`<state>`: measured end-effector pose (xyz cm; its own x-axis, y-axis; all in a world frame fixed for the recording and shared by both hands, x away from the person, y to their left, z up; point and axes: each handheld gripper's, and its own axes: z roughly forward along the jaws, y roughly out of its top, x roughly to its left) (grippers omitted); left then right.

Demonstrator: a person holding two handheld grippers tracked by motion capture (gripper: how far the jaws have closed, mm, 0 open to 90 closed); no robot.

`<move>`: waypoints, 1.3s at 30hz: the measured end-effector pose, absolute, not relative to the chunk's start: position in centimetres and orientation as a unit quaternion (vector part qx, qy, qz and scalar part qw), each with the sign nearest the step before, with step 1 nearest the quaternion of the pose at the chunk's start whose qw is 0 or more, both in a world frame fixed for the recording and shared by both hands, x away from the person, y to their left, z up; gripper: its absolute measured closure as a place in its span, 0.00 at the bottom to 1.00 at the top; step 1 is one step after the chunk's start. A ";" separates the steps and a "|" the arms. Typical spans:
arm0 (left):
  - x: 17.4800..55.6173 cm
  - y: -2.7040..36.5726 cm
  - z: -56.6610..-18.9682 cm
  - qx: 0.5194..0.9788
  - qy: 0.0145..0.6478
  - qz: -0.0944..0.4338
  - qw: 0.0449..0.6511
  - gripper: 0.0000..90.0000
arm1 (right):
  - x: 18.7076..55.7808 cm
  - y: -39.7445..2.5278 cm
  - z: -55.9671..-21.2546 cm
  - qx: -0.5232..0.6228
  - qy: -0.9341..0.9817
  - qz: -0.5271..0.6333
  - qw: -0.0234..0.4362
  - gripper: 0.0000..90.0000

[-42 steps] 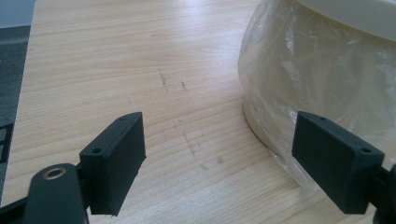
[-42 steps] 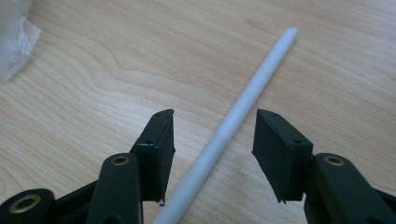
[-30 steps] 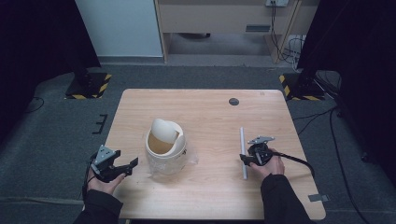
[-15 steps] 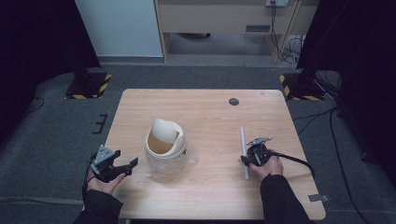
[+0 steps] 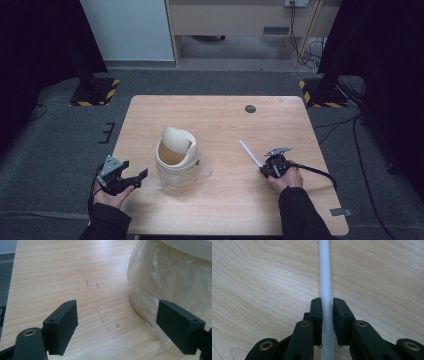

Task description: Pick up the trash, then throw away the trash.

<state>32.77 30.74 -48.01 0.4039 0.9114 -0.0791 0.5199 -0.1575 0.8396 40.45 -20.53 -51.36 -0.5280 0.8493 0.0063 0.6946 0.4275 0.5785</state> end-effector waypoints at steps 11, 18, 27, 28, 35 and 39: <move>32.8 30.9 -47.9 0.721 0.495 0.235 0.425 0.19 | 40.5 -20.8 -51.1 0.468 0.829 0.271 0.141 0.88; 32.7 30.9 -47.8 0.717 0.495 0.233 0.432 0.20 | 40.5 -21.4 -50.3 0.473 0.816 0.299 0.147 0.88; 32.6 31.0 -47.5 0.710 0.494 0.239 0.441 0.20 | 40.3 -22.2 -48.8 0.472 0.791 0.353 0.162 0.88; 32.6 31.0 -47.4 0.708 0.494 0.239 0.444 0.20 | 40.2 -22.4 -48.4 0.472 0.785 0.365 0.167 0.88; 32.5 31.1 -46.9 0.696 0.494 0.245 0.460 0.21 | 39.9 -23.2 -47.0 0.469 0.761 0.409 0.185 0.88; 32.4 31.3 -46.5 0.688 0.493 0.251 0.470 0.21 | 39.6 -23.7 -46.2 0.466 0.745 0.435 0.195 0.88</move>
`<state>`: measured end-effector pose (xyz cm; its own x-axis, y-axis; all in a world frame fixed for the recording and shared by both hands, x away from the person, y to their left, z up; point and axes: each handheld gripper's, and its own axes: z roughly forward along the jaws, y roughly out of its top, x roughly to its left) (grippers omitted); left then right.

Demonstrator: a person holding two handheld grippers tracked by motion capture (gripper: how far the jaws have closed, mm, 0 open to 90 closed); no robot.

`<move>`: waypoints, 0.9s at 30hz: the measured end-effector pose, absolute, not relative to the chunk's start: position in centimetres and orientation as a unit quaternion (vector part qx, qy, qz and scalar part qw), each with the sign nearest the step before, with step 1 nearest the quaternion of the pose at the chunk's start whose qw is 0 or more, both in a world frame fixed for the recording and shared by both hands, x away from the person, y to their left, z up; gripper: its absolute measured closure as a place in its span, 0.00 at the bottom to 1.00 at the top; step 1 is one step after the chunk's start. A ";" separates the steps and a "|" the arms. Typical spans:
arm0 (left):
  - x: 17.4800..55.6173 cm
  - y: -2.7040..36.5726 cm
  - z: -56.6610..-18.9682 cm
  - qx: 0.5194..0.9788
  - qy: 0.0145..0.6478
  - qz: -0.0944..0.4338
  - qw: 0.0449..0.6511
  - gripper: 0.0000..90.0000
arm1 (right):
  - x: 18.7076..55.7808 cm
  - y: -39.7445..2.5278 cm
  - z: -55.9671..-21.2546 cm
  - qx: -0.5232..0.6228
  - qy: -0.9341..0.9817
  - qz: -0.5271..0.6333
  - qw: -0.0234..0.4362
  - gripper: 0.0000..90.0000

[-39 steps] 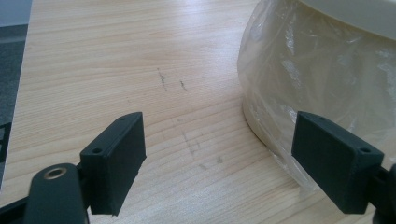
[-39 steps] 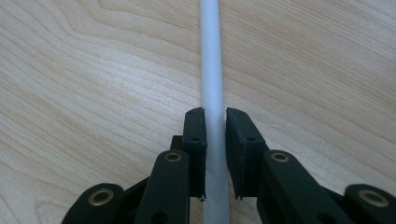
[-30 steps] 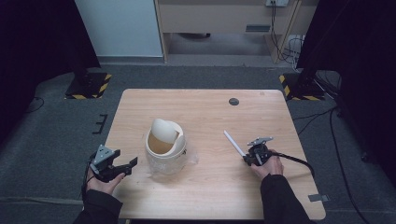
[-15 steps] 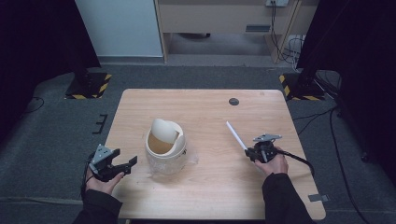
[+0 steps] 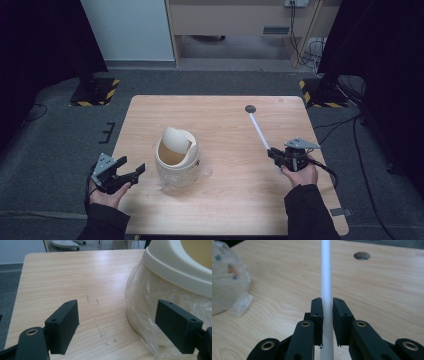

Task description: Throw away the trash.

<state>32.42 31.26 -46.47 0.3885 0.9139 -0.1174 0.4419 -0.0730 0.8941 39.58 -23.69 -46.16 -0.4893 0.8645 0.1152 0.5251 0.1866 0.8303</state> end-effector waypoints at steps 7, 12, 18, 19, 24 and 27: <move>32.1 31.8 -45.3 0.662 0.495 0.266 0.496 0.21 | 39.2 -24.3 -45.0 0.460 0.723 0.472 0.208 0.88; 31.9 31.9 -44.1 0.646 0.489 0.277 0.516 0.21 | 39.1 -24.4 -44.6 0.456 0.721 0.476 0.214 0.88; 31.7 31.9 -42.8 0.629 0.480 0.284 0.542 0.22 | 39.0 -24.4 -44.0 0.447 0.716 0.489 0.220 0.88; 31.7 31.9 -42.6 0.626 0.478 0.285 0.546 0.22 | 39.0 -24.4 -44.0 0.447 0.716 0.489 0.220 0.88; 31.5 31.6 -41.8 0.619 0.468 0.288 0.561 0.23 | 38.8 -24.4 -43.6 0.440 0.711 0.500 0.225 0.88; 31.6 31.4 -41.2 0.616 0.462 0.290 0.568 0.23 | 38.7 -24.3 -43.5 0.437 0.707 0.509 0.223 0.88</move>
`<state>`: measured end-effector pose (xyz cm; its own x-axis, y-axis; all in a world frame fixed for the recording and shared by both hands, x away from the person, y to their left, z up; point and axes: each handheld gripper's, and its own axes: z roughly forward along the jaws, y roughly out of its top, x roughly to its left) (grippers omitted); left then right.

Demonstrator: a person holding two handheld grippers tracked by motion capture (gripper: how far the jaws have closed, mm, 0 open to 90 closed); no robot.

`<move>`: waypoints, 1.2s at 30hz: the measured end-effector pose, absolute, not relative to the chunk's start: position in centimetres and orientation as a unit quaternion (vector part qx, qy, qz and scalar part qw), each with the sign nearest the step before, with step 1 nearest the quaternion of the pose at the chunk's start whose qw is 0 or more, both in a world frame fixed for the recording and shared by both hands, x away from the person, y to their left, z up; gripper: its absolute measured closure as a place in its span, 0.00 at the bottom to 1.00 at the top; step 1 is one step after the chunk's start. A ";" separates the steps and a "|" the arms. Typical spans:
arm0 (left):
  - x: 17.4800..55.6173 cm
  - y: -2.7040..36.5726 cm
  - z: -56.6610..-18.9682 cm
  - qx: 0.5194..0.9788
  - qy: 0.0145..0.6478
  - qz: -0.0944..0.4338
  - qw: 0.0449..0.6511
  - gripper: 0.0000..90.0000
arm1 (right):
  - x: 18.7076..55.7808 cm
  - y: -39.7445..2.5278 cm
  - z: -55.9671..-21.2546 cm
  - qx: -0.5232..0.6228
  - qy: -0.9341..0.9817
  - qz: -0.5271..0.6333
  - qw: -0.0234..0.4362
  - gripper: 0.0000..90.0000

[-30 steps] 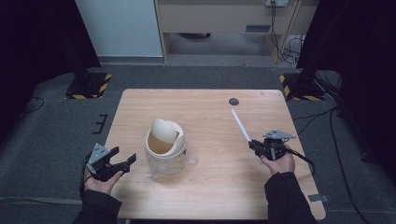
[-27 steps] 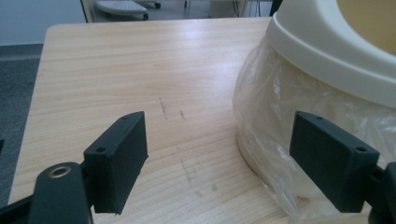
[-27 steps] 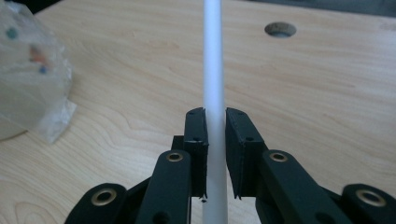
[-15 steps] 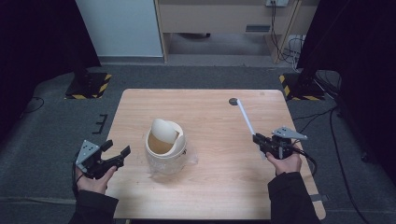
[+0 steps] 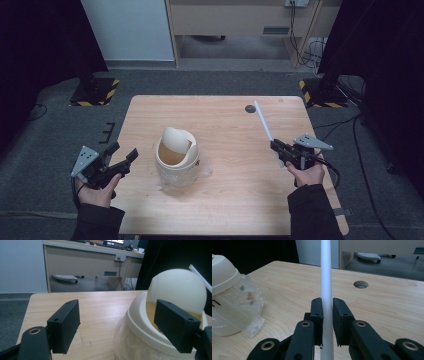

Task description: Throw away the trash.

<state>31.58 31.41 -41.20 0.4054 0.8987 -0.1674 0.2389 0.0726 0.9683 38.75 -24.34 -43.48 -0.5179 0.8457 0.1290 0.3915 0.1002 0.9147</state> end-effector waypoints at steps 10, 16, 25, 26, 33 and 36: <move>32.0 30.1 -38.6 0.601 0.433 0.295 0.603 0.24 | 38.6 -24.3 -42.8 0.426 0.700 0.525 0.229 0.88; 32.5 28.6 -37.3 0.597 0.417 0.291 0.621 0.25 | 38.5 -24.3 -42.5 0.419 0.698 0.534 0.230 0.88; 33.2 25.9 -36.1 0.603 0.392 0.276 0.638 0.26 | 38.3 -24.1 -42.2 0.410 0.691 0.550 0.228 0.88; 33.3 25.5 -35.9 0.604 0.388 0.275 0.640 0.27 | 38.3 -24.1 -42.1 0.409 0.691 0.551 0.228 0.88; 33.8 22.8 -34.9 0.612 0.365 0.263 0.650 0.28 | 38.0 -23.8 -41.5 0.393 0.688 0.567 0.227 0.88; 34.0 21.7 -34.6 0.616 0.358 0.256 0.653 0.28 | 37.8 -23.6 -41.2 0.388 0.685 0.575 0.224 0.88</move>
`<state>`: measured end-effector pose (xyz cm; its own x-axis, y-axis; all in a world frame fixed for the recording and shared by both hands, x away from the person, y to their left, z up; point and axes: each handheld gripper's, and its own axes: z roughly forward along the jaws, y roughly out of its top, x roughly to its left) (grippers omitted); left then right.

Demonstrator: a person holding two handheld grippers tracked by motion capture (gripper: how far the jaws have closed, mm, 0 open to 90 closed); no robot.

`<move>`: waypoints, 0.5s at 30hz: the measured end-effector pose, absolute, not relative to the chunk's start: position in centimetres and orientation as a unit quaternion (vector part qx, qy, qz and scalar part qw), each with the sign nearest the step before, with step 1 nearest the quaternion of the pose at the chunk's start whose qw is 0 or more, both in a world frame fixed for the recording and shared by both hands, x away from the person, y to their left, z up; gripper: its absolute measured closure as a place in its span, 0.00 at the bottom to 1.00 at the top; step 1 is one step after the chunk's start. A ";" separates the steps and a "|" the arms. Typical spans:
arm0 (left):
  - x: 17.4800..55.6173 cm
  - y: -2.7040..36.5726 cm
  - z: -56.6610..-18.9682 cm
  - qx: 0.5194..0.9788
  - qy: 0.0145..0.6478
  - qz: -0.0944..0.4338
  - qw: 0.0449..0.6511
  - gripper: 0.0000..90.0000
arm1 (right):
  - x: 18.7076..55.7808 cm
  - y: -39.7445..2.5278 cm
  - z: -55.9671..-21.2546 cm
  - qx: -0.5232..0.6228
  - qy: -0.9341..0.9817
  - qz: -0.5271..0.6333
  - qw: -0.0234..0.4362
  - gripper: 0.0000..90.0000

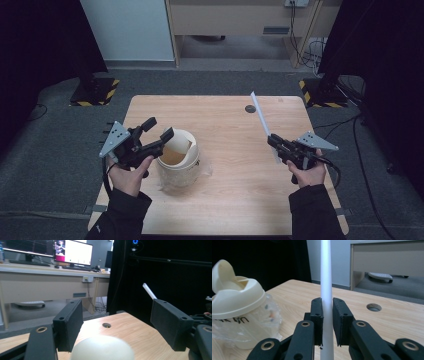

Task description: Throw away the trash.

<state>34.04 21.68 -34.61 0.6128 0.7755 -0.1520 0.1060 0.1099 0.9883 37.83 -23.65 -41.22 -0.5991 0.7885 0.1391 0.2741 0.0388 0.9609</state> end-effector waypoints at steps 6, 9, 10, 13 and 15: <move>34.4 19.3 -34.4 0.624 0.343 0.243 0.659 0.29 | 37.7 -23.3 -41.1 0.377 0.682 0.590 0.212 0.88; 34.6 18.2 -34.5 0.628 0.339 0.235 0.659 0.30 | 37.5 -23.2 -41.2 0.370 0.682 0.597 0.204 0.88; 34.7 17.7 -34.6 0.632 0.337 0.232 0.659 0.30 | 37.5 -23.1 -41.1 0.369 0.680 0.600 0.201 0.88; 34.8 16.7 -34.6 0.635 0.333 0.224 0.660 0.31 | 37.2 -23.0 -40.9 0.361 0.681 0.604 0.201 0.88; 34.9 16.1 -34.5 0.636 0.331 0.221 0.661 0.32 | 37.1 -22.8 -40.7 0.355 0.680 0.610 0.200 0.88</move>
<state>34.91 16.11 -34.51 0.6842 0.7123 -0.1565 0.1286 0.0934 0.9873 37.09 -22.82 -40.71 -0.6677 0.7267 0.1617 0.2397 0.0043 0.9708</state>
